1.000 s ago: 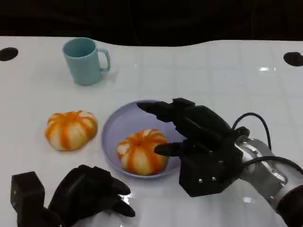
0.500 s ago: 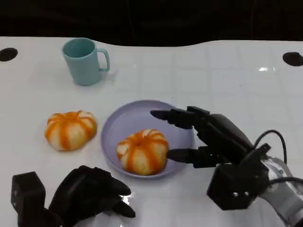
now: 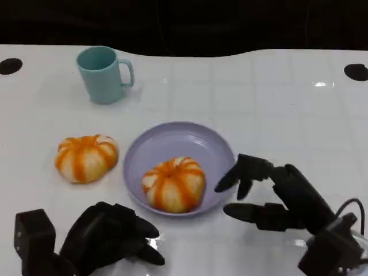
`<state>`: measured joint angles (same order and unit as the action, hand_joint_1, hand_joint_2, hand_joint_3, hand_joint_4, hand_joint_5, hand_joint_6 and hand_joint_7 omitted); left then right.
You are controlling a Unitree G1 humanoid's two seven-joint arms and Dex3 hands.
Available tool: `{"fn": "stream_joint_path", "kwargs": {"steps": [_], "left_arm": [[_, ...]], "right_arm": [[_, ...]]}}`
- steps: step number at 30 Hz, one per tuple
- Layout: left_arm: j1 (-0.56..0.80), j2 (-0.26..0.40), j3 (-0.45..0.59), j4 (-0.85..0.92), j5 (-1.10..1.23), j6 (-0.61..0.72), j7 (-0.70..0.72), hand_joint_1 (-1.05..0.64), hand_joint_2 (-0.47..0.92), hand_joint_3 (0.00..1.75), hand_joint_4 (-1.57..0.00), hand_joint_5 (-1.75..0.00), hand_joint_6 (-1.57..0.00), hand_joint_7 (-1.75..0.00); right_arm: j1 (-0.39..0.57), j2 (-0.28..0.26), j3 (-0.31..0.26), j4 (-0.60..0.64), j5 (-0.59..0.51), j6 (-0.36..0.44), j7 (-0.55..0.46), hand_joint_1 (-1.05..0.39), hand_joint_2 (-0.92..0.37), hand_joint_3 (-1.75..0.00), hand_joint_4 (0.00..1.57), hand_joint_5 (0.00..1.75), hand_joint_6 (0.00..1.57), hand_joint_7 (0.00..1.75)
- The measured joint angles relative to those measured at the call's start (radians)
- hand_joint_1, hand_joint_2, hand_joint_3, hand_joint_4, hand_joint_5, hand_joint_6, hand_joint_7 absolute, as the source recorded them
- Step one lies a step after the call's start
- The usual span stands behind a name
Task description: Grasp the bread from the table and place it into the plate.
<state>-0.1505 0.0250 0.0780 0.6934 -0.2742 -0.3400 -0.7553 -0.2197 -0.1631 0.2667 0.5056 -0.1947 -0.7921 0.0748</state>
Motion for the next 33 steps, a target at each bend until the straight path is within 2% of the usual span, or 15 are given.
{"fn": "stream_joint_path", "kwargs": {"steps": [3, 6, 11, 15, 23, 33], "left_arm": [[-0.002, -0.001, 0.0, 0.001, 0.0, 0.006, 0.0, -1.05, 0.74, 0.0, -1.57, -0.25, -1.57, -0.04], [-0.005, -0.003, 0.001, 0.004, 0.0, 0.008, 0.0, -1.05, 0.74, 0.0, -1.57, -0.25, -1.57, -0.05], [-0.014, -0.006, 0.003, 0.011, -0.001, 0.008, 0.0, -1.05, 0.74, 0.0, -1.57, -0.25, -1.57, -0.05], [-0.018, -0.008, 0.003, 0.012, 0.0, 0.007, 0.0, -1.05, 0.74, 0.0, -1.57, -0.25, -1.57, -0.04], [-0.022, -0.008, 0.004, 0.023, -0.001, 0.002, 0.0, -1.05, 0.74, 0.0, -1.57, -0.23, -1.57, -0.03], [-0.024, -0.008, 0.004, 0.031, -0.001, 0.001, -0.001, -1.05, 0.75, 0.0, -1.57, -0.22, -1.57, -0.02]], "right_arm": [[0.058, 0.0, -0.008, -0.063, 0.067, 0.044, 0.056, -0.52, -0.92, -0.24, 0.56, 1.75, 0.46, 1.63], [0.134, 0.004, -0.022, -0.157, 0.152, 0.132, 0.107, -0.51, -0.92, -0.26, 0.59, 1.75, 0.45, 1.7], [0.236, 0.004, -0.052, -0.297, 0.241, 0.251, 0.161, -0.51, -0.92, -0.29, 0.62, 1.75, 0.44, 1.73], [0.312, 0.003, -0.074, -0.393, 0.301, 0.335, 0.206, -0.49, -0.92, -0.27, 0.7, 1.75, 0.49, 1.75], [0.421, 0.009, -0.12, -0.471, 0.358, 0.376, 0.241, -0.47, -0.92, -0.22, 0.74, 1.75, 0.57, 1.75], [0.432, 0.035, -0.153, -0.489, 0.404, 0.463, 0.268, -0.47, -0.92, -0.23, 0.9, 1.75, 0.7, 1.75]]}}
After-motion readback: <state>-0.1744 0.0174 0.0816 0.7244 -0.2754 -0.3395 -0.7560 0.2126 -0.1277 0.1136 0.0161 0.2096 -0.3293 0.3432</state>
